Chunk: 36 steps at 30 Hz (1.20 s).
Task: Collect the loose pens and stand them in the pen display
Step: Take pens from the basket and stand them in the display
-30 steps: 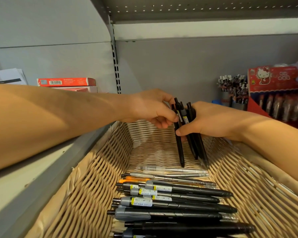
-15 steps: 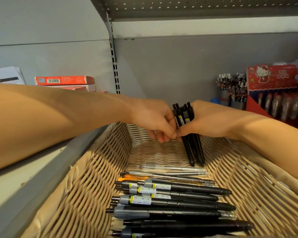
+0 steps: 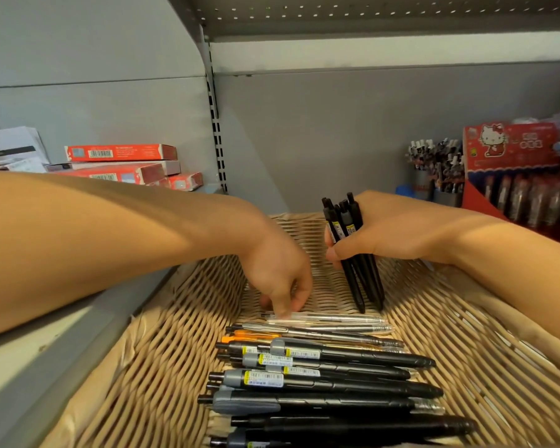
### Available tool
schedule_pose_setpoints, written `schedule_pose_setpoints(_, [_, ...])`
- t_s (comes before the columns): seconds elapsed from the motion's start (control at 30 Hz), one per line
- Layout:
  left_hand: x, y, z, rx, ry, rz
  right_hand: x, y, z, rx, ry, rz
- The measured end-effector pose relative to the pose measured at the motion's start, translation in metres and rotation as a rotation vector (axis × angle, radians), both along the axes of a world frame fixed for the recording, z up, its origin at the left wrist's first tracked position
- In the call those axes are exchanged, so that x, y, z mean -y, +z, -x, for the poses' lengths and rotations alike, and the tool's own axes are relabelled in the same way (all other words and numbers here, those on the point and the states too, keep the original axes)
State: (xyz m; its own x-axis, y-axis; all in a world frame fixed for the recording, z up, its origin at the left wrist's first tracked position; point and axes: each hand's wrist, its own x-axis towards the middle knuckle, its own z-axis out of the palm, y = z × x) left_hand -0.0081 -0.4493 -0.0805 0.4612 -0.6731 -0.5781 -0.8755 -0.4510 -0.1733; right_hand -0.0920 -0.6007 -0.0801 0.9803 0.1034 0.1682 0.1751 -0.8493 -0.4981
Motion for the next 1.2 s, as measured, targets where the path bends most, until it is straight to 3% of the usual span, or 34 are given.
schedule_pose_setpoints(0.1, [0.001, -0.002, -0.004, 0.002, -0.02, -0.03, -0.001, 0.0, 0.001, -0.014, -0.004, -0.004])
schedule_pose_setpoints(0.2, [-0.004, 0.005, -0.013, -0.055, 0.082, 0.083, -0.001, 0.0, 0.002, -0.033, -0.004, 0.002])
schedule_pose_setpoints(0.3, [-0.011, 0.018, -0.022, -0.123, 0.211, 0.408, -0.001, 0.001, 0.002, -0.025, -0.031, 0.023])
schedule_pose_setpoints(0.4, [-0.01, 0.027, -0.023, -0.156, 0.234, 0.823, -0.002, 0.001, 0.001, -0.018, -0.046, 0.005])
schedule_pose_setpoints(0.47, [-0.005, 0.027, -0.02, -0.213, 0.229, 0.986, -0.003, 0.001, 0.0, -0.017, -0.053, 0.001])
schedule_pose_setpoints(0.7, [-0.003, 0.021, -0.01, -0.394, 0.22, 1.106, -0.002, 0.002, 0.003, 0.019, -0.043, -0.066])
schedule_pose_setpoints(0.9, [-0.005, 0.023, -0.015, -0.603, 0.356, 1.08, -0.001, 0.001, 0.003, 0.012, -0.035, -0.063])
schedule_pose_setpoints(1.07, [-0.006, 0.015, -0.015, -0.467, 0.384, 0.674, -0.002, 0.001, 0.003, 0.013, -0.035, -0.025])
schedule_pose_setpoints(1.2, [-0.005, 0.004, -0.003, -0.322, 0.241, 0.237, -0.002, 0.001, 0.003, 0.022, -0.042, -0.016])
